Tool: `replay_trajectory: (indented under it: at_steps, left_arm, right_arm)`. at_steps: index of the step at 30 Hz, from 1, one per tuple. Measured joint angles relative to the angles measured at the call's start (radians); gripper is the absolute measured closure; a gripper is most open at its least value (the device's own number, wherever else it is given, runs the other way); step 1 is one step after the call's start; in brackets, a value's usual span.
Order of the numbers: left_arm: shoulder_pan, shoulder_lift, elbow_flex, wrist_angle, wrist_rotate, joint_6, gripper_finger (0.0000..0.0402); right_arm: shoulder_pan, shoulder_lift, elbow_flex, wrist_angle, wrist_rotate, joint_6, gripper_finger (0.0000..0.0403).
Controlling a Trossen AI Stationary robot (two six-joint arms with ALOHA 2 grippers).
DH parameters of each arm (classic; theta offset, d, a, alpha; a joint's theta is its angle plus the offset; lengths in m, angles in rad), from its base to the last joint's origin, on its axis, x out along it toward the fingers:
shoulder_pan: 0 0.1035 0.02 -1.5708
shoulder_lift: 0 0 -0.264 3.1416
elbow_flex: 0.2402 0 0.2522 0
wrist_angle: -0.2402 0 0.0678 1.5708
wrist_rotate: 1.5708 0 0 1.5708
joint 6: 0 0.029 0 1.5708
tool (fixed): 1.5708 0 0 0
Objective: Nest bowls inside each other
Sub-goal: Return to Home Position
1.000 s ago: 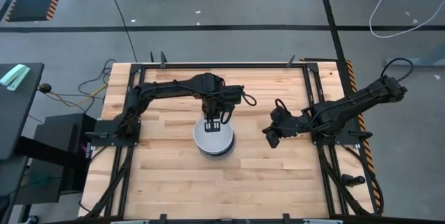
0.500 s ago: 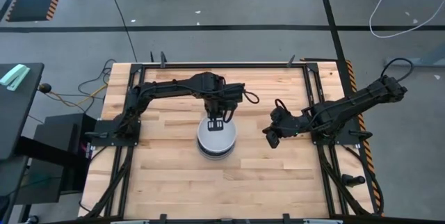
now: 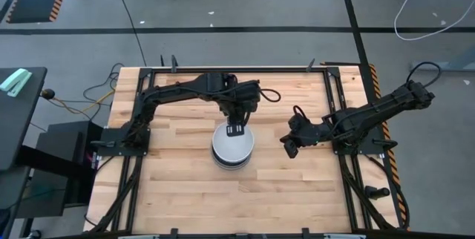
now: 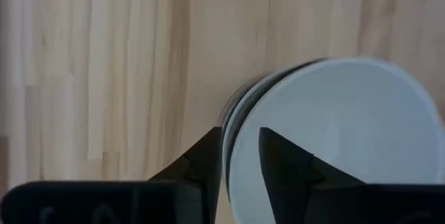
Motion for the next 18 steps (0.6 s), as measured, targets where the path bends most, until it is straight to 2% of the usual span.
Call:
replay_trajectory:
  at_steps: [7,12,18]
  left_arm:
    - [-0.038,-0.066,0.014,0.144,0.024,0.009,0.0310]
    - [-0.051,-0.151,0.011,0.273,0.050,0.055,0.0318]
    - [-0.047,-0.284,0.010,0.361,0.052,0.112,0.0327]
  right_arm:
    - [0.000,-0.003,0.026,0.115,-0.001,-0.134,0.0386]
    - [0.000,-0.009,0.175,0.121,0.010,-0.324,0.0390]
    - [0.061,-0.055,0.398,0.122,0.142,-0.645,0.0399]
